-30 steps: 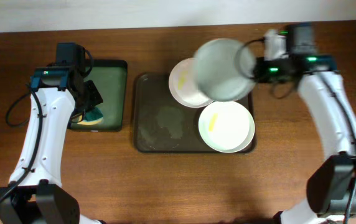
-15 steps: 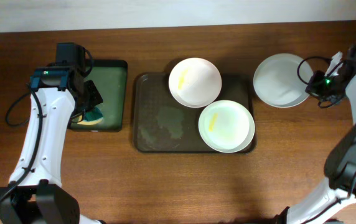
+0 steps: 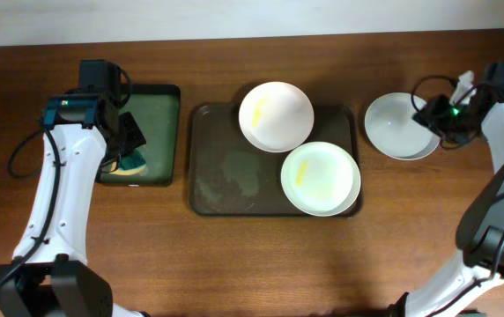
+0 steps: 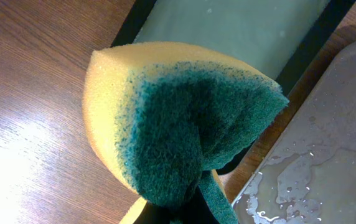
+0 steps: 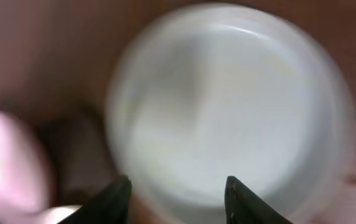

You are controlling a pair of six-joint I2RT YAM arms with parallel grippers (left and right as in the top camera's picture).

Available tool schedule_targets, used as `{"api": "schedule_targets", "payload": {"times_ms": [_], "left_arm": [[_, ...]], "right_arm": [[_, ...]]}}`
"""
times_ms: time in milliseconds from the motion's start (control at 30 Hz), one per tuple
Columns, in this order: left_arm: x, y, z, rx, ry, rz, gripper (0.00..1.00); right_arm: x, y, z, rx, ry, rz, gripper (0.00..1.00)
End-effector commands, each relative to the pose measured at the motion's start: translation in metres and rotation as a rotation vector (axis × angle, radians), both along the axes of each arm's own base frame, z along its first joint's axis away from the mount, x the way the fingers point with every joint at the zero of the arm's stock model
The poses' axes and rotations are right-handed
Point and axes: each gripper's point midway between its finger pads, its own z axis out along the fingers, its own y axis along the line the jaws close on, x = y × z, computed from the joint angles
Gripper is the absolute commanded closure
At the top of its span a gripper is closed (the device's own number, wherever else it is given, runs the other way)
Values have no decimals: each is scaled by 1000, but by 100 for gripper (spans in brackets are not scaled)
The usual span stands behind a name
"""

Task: Clean dirty plates on tray and stack at the side

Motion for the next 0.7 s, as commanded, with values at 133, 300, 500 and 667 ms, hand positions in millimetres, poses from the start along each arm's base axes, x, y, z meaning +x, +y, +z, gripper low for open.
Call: {"api": "schedule_targets", "payload": {"times_ms": [133, 300, 500, 667], "left_arm": [[2, 1, 5, 4, -15, -9, 100], [2, 1, 5, 4, -15, -9, 100], [2, 1, 5, 4, -16, -9, 100], [2, 1, 5, 4, -16, -9, 100]], "right_arm": [[33, 128, 10, -116, -71, 225, 45], [39, 169, -12, -323, -40, 202, 43], [40, 198, -36, -292, 0, 106, 51], [28, 215, -72, -249, 101, 59, 50]]}}
